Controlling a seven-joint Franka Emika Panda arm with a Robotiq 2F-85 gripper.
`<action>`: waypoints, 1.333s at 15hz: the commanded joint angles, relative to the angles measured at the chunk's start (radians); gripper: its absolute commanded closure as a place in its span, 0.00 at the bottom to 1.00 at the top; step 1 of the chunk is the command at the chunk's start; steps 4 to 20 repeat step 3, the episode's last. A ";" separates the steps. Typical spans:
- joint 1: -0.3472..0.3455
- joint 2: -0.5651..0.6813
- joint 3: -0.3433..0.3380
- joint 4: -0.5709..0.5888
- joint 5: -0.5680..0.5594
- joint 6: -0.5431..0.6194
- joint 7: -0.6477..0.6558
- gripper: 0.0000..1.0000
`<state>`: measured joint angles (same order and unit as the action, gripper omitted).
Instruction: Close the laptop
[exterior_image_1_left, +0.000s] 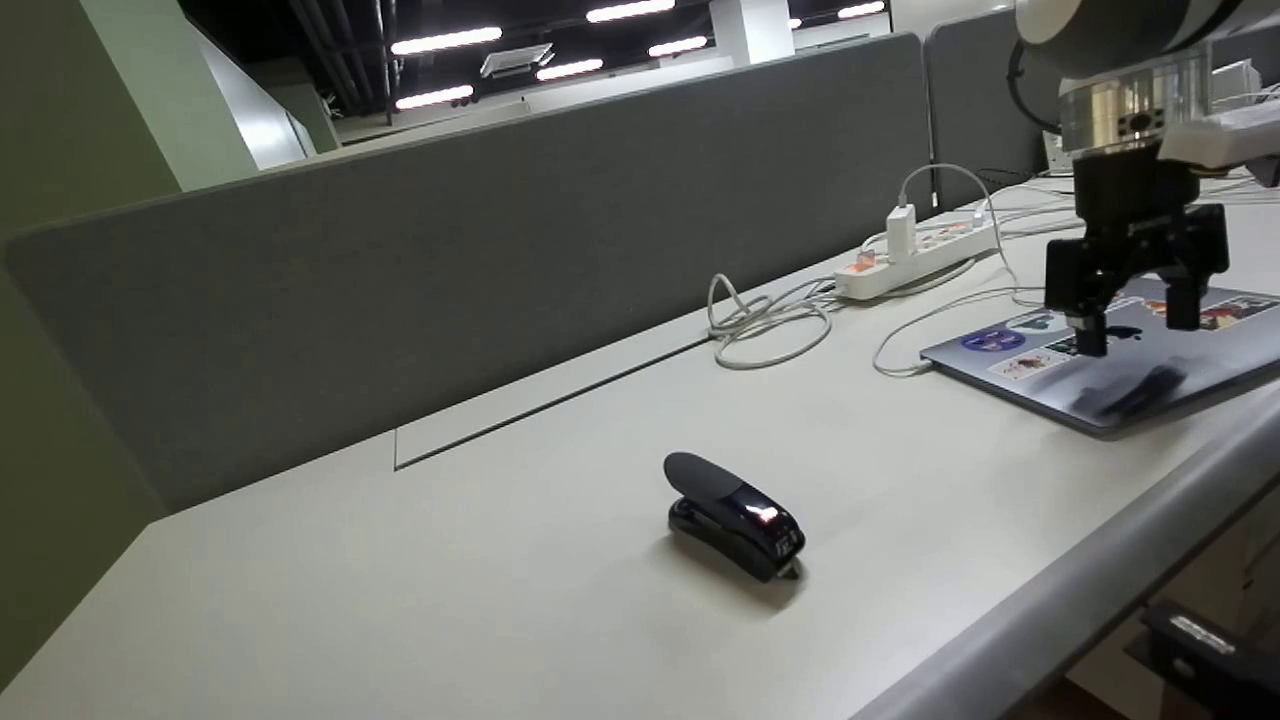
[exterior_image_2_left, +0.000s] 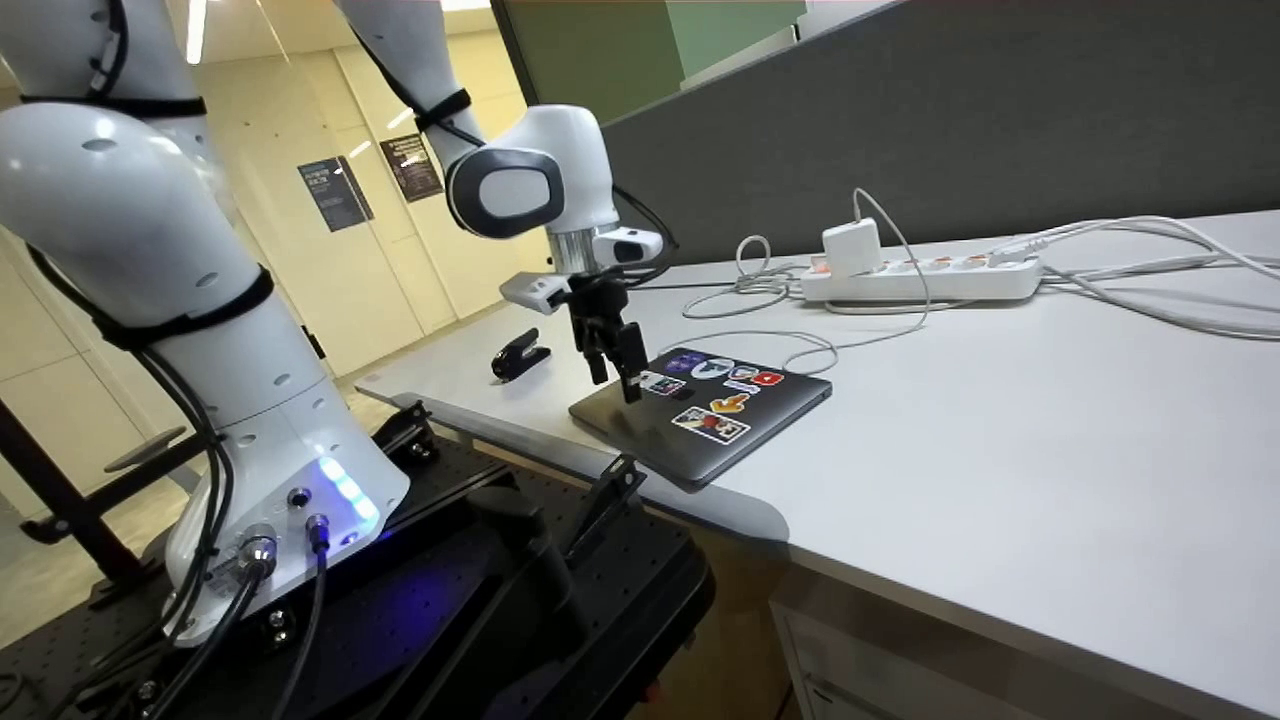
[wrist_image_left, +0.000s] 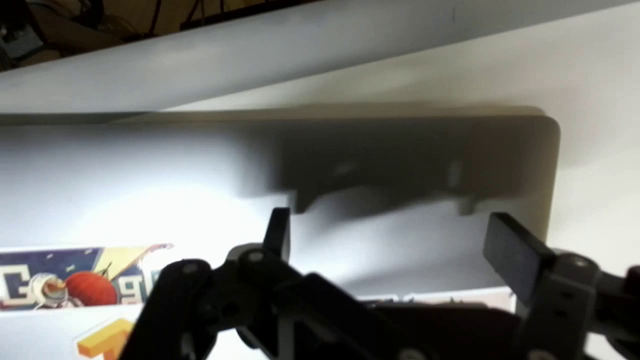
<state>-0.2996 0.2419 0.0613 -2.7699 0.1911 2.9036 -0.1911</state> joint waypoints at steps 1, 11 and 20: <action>0.033 -0.175 -0.033 -0.033 0.024 -0.080 0.033 0.00; 0.063 -0.220 -0.076 -0.007 -0.007 -0.124 0.058 0.00; 0.063 -0.220 -0.076 -0.007 -0.007 -0.124 0.058 0.00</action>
